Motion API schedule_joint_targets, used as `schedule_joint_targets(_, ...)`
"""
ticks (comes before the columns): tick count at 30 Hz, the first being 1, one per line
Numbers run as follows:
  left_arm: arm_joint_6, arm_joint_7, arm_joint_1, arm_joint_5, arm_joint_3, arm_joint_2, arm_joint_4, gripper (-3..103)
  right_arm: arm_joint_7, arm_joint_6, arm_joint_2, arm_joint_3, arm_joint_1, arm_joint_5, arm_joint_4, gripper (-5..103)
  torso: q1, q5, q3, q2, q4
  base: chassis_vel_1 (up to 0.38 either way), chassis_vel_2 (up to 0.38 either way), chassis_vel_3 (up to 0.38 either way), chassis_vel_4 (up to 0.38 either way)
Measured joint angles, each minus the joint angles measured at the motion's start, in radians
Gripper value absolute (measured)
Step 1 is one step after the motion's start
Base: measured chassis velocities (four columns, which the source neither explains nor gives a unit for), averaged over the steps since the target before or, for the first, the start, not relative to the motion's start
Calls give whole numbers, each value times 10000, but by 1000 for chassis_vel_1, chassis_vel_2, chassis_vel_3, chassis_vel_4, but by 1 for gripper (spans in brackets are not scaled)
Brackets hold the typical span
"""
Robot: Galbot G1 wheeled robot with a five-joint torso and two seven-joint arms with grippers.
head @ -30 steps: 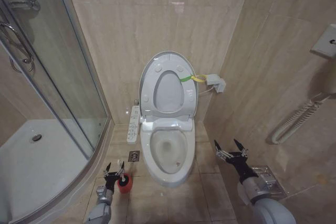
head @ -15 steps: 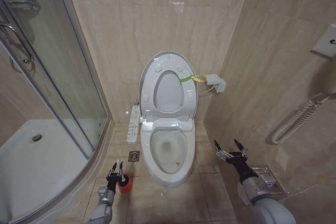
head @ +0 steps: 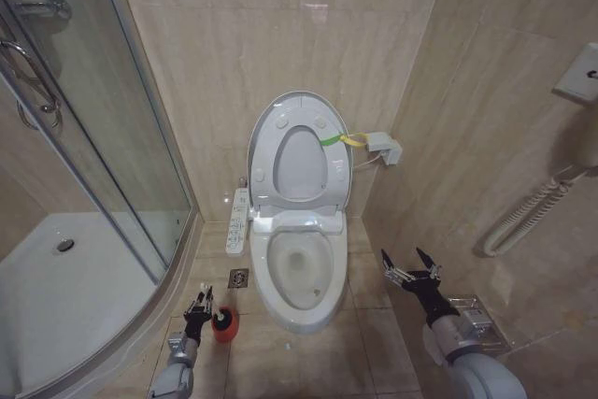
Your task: Open the toilet lid, clean the toilet bowl with a toilet brush, close the toilet lid, and flush.
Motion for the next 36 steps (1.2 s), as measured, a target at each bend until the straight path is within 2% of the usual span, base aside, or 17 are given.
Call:
schedule_joint_targets(6,349,-193,329,16,10,213,-557,19,0,0,0,0,0,0,1,100,0,0,0,0,-1,0,0,0,0)
schedule_joint_targets(10,952,-435,909,-76,48,547,-1573,19,0,0,0,0,0,0,0,100,-1,0,0,2,1,0,0,0,0)
schedule_joint_targets(23,1243,-683,1517,-95,-59,841,-2669,19,0,0,0,0,0,0,0,100,-2,0,0,2,-2,0,0,0,0)
schedule_joint_targets(30,1653,-948,2022,-80,-211,1137,-3810,19,1,0,0,0,0,0,0,100,-3,1,0,2,-1,0,0,0,0)
schedule_joint_targets(36,1738,-1067,2306,122,-379,1253,-4511,19,0,0,0,0,0,0,0,100,-3,1,0,2,-1,0,0,0,0)
